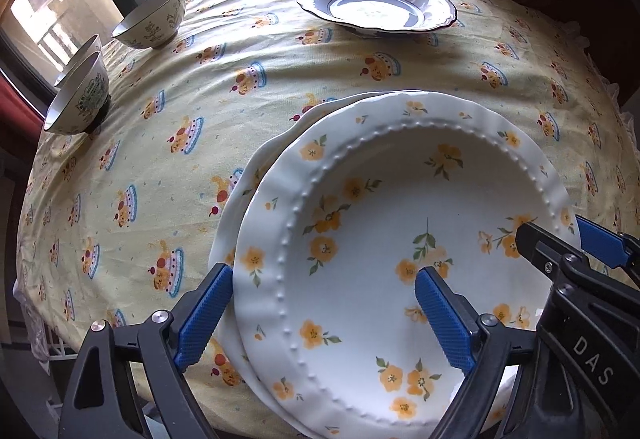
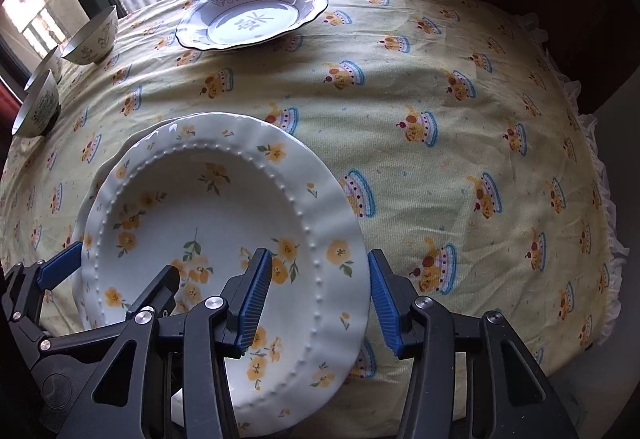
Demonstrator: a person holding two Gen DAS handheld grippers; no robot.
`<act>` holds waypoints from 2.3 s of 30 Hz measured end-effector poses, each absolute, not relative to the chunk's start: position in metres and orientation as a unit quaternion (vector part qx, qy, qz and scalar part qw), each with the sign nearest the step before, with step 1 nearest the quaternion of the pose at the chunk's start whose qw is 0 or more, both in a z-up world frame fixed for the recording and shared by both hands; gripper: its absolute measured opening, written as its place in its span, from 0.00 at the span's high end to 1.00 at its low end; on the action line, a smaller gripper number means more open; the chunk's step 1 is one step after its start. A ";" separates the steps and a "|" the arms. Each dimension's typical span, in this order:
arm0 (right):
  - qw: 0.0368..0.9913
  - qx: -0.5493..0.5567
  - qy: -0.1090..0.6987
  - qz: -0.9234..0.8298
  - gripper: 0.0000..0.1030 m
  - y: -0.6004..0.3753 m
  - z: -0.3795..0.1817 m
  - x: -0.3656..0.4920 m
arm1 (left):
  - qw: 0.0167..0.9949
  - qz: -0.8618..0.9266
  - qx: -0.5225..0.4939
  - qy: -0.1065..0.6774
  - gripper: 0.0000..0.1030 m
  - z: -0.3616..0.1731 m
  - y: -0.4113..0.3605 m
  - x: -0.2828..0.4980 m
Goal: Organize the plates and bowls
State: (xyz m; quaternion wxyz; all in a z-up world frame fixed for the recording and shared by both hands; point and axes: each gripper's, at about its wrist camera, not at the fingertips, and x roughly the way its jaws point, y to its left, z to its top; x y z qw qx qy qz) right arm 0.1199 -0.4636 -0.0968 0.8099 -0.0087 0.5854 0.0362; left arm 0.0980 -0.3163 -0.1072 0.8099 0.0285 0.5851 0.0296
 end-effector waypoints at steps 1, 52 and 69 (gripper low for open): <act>0.807 -0.008 0.589 0.037 0.49 -0.461 -0.098 0.121 | 0.809 0.029 0.032 0.586 0.09 -0.106 -0.316 0.098; 0.873 0.054 0.484 0.001 0.22 -0.400 0.003 0.233 | 0.869 -0.033 0.015 0.493 0.09 -0.015 -0.278 0.236; 0.869 0.037 0.491 0.038 0.22 -0.427 -0.051 0.347 | 0.867 0.021 0.015 0.498 0.13 -0.068 -0.309 0.333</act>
